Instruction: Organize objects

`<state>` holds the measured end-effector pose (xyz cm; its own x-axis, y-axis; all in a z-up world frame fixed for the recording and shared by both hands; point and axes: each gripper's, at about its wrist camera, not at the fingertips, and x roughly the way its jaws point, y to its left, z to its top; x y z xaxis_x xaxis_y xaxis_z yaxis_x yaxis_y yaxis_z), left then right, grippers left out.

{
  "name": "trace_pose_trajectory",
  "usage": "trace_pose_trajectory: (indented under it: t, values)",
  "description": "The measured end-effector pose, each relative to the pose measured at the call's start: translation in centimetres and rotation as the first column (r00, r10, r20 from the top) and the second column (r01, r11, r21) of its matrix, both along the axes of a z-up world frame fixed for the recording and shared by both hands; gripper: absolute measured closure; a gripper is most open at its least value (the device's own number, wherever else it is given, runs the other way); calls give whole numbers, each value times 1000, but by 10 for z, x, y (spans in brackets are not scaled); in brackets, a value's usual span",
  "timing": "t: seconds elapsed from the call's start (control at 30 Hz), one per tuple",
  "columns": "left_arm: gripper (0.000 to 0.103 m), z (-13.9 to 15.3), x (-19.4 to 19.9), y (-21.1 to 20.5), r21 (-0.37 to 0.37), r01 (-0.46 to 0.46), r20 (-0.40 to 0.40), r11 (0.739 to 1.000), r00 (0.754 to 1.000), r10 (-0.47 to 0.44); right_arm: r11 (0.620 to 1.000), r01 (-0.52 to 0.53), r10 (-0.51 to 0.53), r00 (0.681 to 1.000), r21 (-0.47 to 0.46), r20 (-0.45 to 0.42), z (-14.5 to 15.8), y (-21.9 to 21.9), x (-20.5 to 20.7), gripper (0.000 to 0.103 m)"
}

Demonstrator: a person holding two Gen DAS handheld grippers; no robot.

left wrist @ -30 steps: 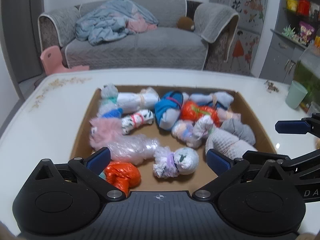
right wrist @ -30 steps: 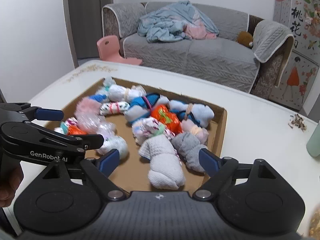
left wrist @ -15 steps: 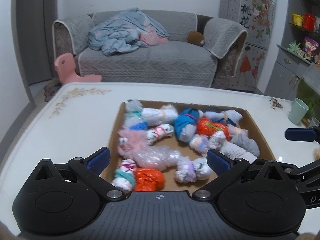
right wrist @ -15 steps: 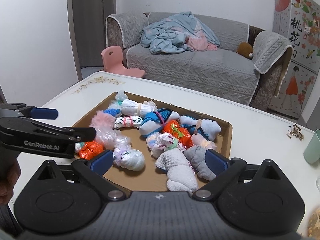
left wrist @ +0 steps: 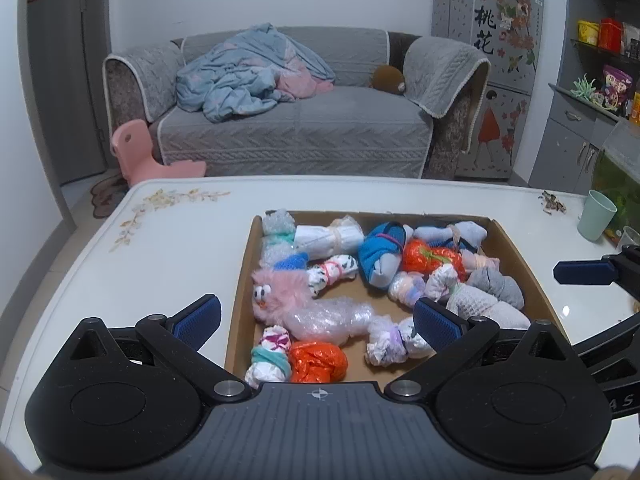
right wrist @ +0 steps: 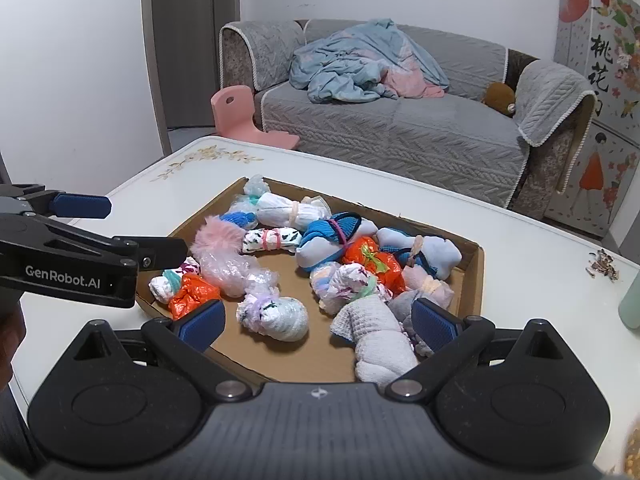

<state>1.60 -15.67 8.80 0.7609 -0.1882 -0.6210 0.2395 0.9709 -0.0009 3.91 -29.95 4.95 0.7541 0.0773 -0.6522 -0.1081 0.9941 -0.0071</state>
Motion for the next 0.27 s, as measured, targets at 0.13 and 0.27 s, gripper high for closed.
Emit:
trace_pose_trajectory:
  t: [0.13, 0.27]
  values:
    - [0, 5, -2, 1, -10, 0, 19, 1000, 1000, 0, 1000, -10, 10, 1000, -2, -6, -1, 6, 1, 4]
    - [0, 8, 0, 1, -5, -10, 15, 1000, 1000, 10, 1000, -20, 20, 1000, -1, -7, -1, 12, 1, 3]
